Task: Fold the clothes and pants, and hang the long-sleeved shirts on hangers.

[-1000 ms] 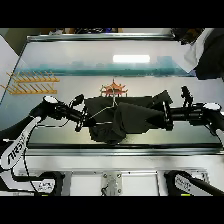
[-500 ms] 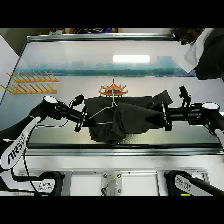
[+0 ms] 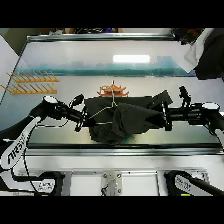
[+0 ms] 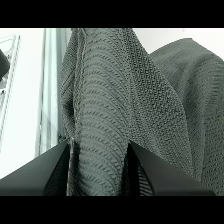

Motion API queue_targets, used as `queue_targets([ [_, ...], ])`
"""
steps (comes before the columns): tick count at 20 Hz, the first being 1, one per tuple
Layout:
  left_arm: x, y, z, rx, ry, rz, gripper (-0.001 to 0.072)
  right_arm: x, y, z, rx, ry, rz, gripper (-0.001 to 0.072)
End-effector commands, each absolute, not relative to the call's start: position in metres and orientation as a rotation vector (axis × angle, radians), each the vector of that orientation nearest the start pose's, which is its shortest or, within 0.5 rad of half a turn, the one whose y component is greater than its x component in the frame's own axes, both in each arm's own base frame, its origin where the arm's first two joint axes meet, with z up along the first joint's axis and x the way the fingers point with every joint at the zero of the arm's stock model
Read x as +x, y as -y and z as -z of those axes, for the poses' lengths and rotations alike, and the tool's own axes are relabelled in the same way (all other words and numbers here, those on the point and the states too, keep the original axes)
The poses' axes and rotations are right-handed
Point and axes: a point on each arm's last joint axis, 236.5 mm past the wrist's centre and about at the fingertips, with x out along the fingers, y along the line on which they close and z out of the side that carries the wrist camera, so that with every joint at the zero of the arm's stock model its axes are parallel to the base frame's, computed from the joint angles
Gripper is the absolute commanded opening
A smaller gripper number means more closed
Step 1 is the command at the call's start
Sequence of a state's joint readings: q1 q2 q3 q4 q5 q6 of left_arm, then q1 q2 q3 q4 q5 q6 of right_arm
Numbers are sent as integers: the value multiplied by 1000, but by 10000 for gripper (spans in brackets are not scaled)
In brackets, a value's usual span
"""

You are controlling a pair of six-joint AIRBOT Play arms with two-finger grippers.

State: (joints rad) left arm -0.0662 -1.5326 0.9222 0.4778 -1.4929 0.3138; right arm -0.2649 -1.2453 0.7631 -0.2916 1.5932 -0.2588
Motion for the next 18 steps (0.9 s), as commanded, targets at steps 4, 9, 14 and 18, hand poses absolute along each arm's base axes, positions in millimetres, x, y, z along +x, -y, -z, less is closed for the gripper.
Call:
queue_targets([
  [4, 268, 228, 12, 175, -589, 1738, 15, 289, -156, -77, 21, -377, -1418, 369],
  [9, 269, 228, 12, 148, -623, 1724, 15, 288, -156, -77, -58, -309, -1435, 17],
  [14, 269, 228, 12, 140, -632, 1720, 14, 311, -149, -64, -330, -155, -1369, 16],
  [18, 269, 228, 12, 128, -648, 1712, 14, 331, -141, -55, -405, -159, -1286, 16],
])
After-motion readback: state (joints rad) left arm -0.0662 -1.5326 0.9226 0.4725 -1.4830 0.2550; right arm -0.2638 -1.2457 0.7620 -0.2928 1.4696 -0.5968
